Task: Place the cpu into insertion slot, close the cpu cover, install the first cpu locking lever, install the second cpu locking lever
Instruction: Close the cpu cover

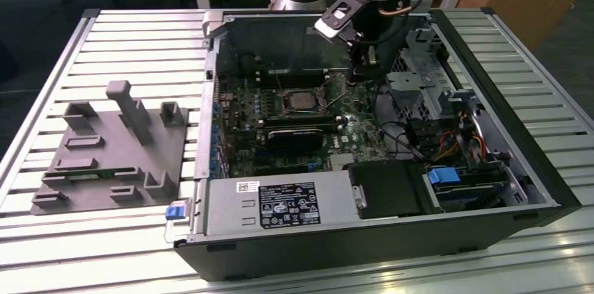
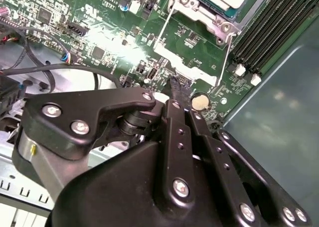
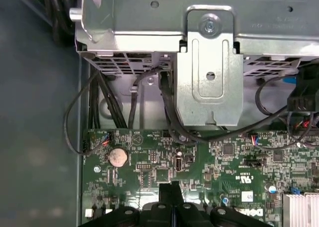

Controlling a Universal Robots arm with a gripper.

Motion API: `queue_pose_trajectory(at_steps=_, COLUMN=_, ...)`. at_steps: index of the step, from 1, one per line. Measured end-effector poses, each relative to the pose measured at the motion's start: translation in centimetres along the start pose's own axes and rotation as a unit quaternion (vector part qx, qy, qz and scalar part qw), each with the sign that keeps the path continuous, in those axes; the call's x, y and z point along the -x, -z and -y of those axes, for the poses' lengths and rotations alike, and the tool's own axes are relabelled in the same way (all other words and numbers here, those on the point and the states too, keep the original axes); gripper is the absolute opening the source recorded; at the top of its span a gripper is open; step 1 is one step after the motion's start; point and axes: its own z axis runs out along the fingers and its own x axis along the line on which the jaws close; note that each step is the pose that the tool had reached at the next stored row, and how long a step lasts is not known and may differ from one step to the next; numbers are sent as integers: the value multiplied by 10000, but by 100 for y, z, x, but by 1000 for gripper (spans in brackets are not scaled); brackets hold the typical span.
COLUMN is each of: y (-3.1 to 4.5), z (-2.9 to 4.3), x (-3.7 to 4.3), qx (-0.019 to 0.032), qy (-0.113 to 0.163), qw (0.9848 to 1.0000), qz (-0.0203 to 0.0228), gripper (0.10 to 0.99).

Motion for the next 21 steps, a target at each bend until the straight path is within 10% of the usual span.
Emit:
queue_pose_trajectory(at_steps=7, y=-71, z=6, x=-5, qx=-4, qy=0, qw=10000, qz=0, gripper=106)
queue_pose_trajectory(at_steps=21, y=-78, z=281, x=-6, qx=-4, qy=0, qw=10000, qz=-2, gripper=106)
